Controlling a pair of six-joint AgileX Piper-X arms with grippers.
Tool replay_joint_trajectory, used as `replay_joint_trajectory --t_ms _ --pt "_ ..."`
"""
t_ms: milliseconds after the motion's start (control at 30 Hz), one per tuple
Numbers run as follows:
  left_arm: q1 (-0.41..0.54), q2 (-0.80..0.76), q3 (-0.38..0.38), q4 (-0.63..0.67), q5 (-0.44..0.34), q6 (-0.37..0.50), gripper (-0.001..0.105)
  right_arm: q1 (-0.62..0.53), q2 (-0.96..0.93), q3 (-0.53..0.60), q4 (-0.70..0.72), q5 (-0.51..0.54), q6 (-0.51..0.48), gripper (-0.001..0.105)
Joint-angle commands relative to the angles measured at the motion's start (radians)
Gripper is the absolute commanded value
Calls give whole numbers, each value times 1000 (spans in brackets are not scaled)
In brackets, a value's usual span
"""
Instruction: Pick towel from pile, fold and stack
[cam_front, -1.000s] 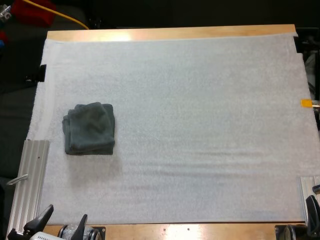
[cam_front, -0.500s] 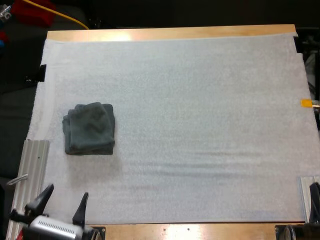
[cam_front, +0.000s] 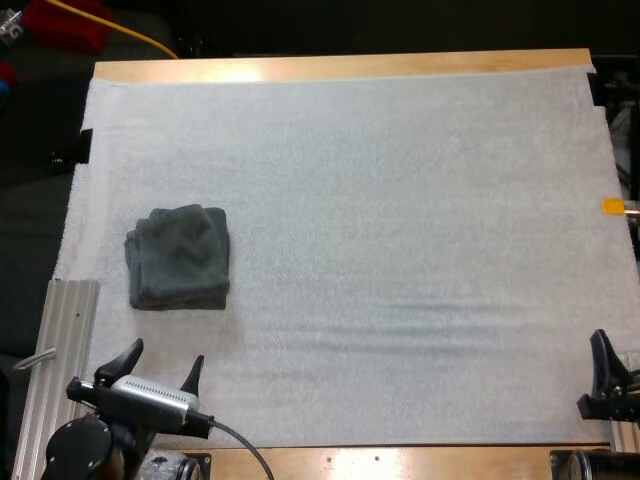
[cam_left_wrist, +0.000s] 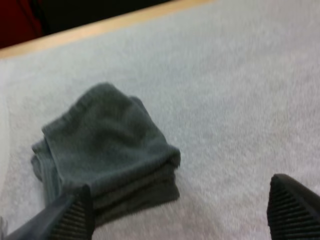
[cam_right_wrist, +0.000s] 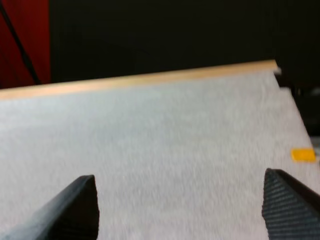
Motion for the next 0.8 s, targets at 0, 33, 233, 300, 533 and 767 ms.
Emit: replay_joint_trajectory --t_ms 0,33,233,300,533,767 --pt "1 -139 3 -11 -10 0 69 -2 -38 9 -12 -5 -14 67" --pt "1 -139 9 -12 -10 0 69 -2 -38 24 -12 -5 -14 67" --pt "1 -139 12 -42 -10 0 69 -2 -37 72 -12 30 -14 67" --pt "1 -139 21 -44 -10 0 69 -2 -37 85 -12 42 -14 67" --pt "1 -139 26 -54 -10 0 69 -2 -37 121 -10 42 -9 67" --pt "1 -139 26 -54 -10 0 69 -2 -37 132 -8 42 -4 67"
